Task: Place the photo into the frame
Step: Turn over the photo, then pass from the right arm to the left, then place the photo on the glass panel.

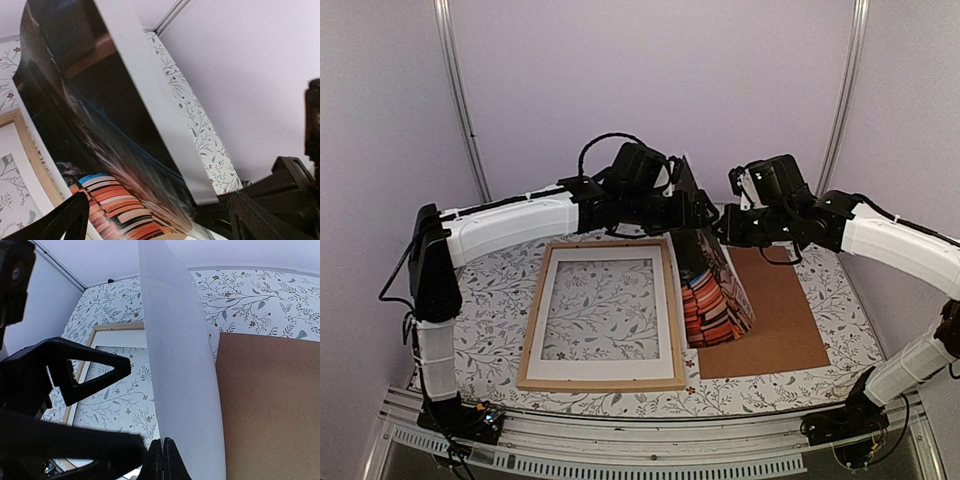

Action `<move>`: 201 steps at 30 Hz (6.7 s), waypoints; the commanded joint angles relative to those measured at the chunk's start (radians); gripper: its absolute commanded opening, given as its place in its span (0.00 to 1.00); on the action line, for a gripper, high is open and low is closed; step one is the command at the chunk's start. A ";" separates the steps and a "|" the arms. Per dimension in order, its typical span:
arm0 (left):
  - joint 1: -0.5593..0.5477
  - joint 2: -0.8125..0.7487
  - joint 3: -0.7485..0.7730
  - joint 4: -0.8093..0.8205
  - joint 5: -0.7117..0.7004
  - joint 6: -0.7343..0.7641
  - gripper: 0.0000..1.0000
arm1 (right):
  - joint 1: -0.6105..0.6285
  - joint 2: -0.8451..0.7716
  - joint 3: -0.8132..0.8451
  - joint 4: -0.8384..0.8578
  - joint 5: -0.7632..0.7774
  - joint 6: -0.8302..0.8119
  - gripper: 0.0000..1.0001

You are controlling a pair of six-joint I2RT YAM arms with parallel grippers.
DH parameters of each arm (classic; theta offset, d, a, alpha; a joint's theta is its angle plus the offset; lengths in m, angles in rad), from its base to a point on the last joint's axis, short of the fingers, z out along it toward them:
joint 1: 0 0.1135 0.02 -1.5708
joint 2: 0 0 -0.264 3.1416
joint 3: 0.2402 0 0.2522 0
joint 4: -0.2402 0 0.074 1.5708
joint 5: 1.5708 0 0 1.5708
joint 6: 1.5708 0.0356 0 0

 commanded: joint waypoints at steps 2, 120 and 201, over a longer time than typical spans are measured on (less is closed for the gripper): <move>0.049 -0.057 -0.086 0.046 -0.011 -0.047 1.00 | 0.052 0.046 0.043 0.045 0.052 0.033 0.00; 0.276 -0.310 -0.514 0.222 0.284 0.083 0.00 | 0.128 0.007 0.024 0.036 0.044 -0.045 0.80; 0.696 -0.275 -0.590 -0.308 0.401 0.431 0.00 | -0.190 0.052 -0.156 0.072 0.024 -0.093 0.81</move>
